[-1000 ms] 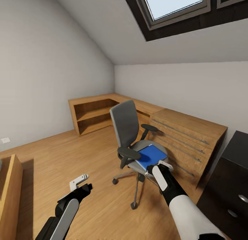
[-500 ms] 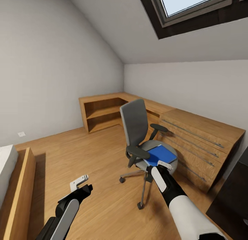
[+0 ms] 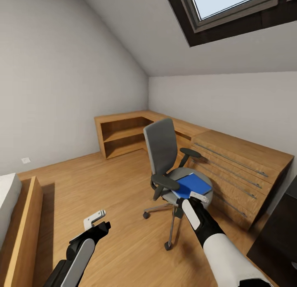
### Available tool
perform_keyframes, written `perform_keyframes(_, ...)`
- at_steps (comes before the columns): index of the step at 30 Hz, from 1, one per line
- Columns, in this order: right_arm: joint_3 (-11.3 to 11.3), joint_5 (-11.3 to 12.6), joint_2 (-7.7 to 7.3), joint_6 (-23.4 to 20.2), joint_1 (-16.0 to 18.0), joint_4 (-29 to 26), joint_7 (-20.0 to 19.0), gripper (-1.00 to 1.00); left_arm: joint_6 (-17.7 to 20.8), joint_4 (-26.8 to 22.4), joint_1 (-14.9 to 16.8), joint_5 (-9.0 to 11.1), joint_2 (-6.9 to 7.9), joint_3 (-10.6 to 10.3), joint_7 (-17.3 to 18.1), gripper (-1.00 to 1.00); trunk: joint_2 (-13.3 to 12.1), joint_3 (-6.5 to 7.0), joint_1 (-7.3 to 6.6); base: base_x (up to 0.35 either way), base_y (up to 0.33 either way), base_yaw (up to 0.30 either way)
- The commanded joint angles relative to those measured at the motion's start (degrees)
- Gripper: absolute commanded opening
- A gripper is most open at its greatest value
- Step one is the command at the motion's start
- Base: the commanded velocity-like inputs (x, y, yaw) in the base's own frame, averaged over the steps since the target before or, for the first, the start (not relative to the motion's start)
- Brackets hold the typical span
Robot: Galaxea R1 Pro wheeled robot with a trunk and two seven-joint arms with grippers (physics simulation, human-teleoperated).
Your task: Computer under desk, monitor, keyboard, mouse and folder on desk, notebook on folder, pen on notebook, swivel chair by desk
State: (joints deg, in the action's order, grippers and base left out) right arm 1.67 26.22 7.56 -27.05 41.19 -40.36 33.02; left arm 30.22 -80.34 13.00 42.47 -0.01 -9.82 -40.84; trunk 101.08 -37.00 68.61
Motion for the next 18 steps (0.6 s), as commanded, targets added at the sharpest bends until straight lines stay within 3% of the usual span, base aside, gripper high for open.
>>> perform_keyframes(1, 0.19, 0.43, -0.17, -0.18, 0.03, -0.08, 0.44, 1.0, 0.11, -0.08, 0.04, 0.42, 0.01, -0.04, -0.47, 1.0, 0.03, -0.06, 0.0, 0.0, 0.0, 0.0)
perform_keyframes(5, 0.38, 0.31, -1.09, -0.18, 0.03, 0.19, 0.39, 1.0, 0.11, -0.08, 0.01, 0.36, 0.0, -0.07, -0.47, 1.0, 0.03, -0.06, 0.0, 0.0, 0.0, 0.0)
perform_keyframes(14, 0.24, 0.33, -1.61, -0.28, 0.03, 0.8, 0.38, 1.0, 0.11, -0.14, 0.01, 0.25, 0.0, -0.08, -0.47, 1.0, 0.03, -0.06, 0.0, 0.0, 0.0, 0.0)
perform_keyframes(18, 0.12, 0.44, -2.72, -0.32, 0.03, 1.57, 0.33, 1.0, 0.11, -0.16, 0.01, 0.21, 0.01, -0.03, -0.47, 1.0, 0.03, -0.06, 0.0, 0.095, 0.0, 0.0)
